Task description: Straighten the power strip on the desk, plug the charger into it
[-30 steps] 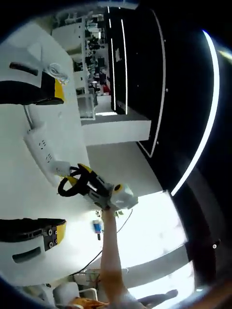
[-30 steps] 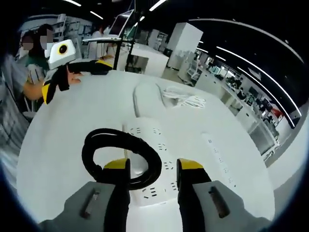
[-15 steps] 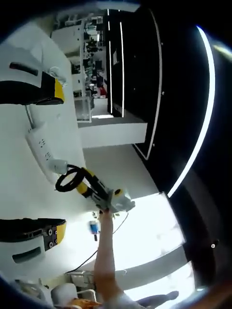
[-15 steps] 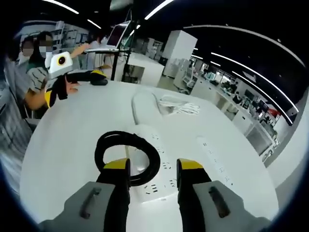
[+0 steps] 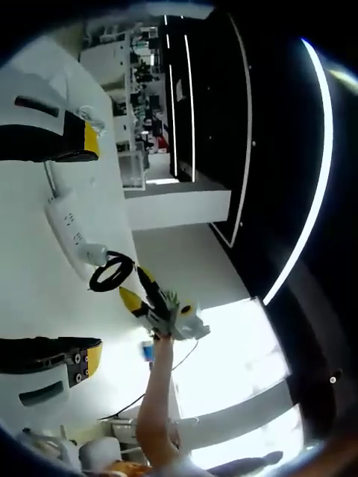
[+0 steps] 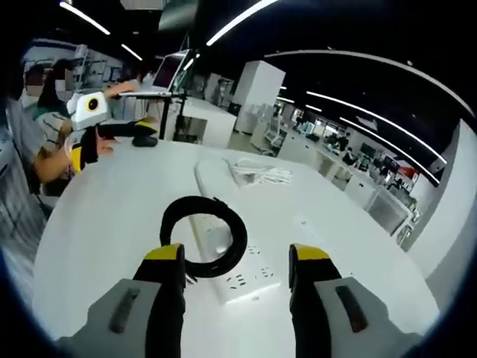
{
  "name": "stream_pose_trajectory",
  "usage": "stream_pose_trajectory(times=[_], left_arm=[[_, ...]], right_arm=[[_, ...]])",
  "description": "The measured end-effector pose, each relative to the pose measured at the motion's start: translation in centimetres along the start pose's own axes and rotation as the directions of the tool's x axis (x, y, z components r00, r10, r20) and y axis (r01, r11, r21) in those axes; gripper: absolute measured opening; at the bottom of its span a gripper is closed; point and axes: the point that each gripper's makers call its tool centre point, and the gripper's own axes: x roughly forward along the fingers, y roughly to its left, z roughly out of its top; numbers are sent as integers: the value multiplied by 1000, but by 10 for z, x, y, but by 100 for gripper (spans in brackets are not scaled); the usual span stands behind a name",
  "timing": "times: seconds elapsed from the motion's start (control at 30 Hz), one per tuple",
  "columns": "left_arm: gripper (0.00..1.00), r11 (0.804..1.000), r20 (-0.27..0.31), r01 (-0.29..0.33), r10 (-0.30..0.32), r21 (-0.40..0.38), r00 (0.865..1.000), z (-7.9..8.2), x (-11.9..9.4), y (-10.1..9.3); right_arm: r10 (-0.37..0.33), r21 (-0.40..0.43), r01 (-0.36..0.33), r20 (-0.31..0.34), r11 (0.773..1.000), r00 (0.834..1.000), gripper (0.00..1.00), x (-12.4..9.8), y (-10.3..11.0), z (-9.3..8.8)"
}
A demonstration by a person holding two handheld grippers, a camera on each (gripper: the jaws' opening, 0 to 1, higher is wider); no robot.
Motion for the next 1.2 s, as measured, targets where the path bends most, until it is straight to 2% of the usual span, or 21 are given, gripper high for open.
stream_pose_trajectory(times=[0.13,0.3,0.37,0.63,0.73,0.87,1.03,1.07,1.1,1.2], left_arm=[[99,1000,-10,-1,1,-10,1000,0,-2,-1],[99,1000,-30,-8,7,-18,1000,-2,-5,-1],[99,1000,-33,-6,5,-24,999,-2,-7,0],[99,999,-83,-5,2,-34,997,-10,-13,-2],[99,999,-81,-20,16,-46,997,-10,-17,0],[99,997,-69,-43,39,-57,997,-8,-21,5],[99,995,-90,-71,65,-67,994,-10,-26,10],[99,995,-89,-73,67,-70,994,-10,-27,9],[99,994,-70,-75,70,-82,995,-7,-28,9],[99,993,-51,-75,70,-96,996,-3,-31,7]], right_arm=[[-37,46,35,64,998,997,71,-10,-2,6],[-100,56,94,106,994,989,94,-18,-6,11],[-120,79,110,132,991,984,99,-20,-7,16],[-193,100,180,147,979,970,100,-33,-2,27],[-235,119,217,169,969,957,100,-42,1,33],[-299,182,264,203,947,933,100,-57,9,43],[-313,308,250,178,918,933,100,-68,27,42],[-319,306,252,191,918,928,100,-71,31,45],[-344,323,264,222,909,912,100,-75,36,49],[-370,344,282,223,895,902,100,-81,50,46]])
